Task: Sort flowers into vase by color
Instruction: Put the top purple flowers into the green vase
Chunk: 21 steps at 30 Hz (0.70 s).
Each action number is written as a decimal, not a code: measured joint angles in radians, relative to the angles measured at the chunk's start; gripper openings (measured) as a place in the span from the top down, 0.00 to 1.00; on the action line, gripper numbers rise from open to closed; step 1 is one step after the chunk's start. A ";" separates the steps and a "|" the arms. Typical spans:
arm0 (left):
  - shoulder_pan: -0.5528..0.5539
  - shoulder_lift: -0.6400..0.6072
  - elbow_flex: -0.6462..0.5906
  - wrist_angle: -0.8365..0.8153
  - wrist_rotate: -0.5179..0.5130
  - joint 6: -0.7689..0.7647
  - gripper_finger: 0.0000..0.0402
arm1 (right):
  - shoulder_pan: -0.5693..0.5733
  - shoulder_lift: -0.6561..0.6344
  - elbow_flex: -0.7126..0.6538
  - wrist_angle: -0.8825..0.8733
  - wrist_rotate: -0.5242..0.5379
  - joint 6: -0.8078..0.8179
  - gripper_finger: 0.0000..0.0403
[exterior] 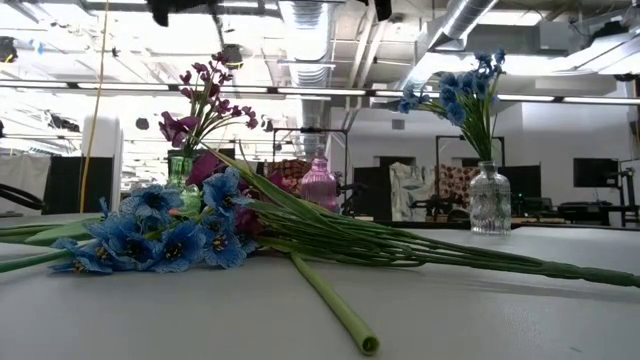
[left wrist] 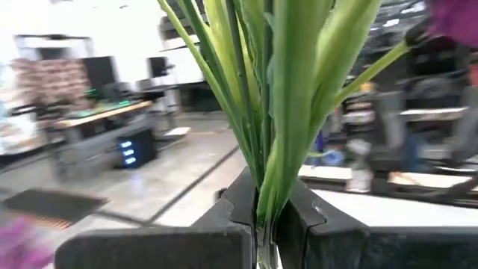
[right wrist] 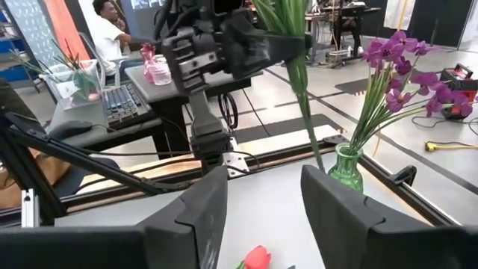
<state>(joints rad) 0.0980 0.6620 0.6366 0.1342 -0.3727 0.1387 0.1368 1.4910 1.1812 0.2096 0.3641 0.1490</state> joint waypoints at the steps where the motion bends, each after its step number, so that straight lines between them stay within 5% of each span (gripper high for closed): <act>1: 0.012 -0.031 -0.019 -0.004 -0.017 0.000 0.98 | 0.000 0.000 0.000 0.000 0.000 0.000 0.50; 11: 0.200 -0.254 -0.192 -0.020 -0.139 0.025 0.98 | 0.000 0.000 0.000 -0.014 0.000 0.000 0.51; 21: 0.349 -0.262 -0.203 -0.060 -0.139 0.034 0.98 | 0.000 0.000 0.000 -0.031 0.000 0.000 0.51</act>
<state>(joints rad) 0.4473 0.3995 0.4339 0.0739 -0.5122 0.1727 0.1368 1.4910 1.1812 0.1786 0.3641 0.1493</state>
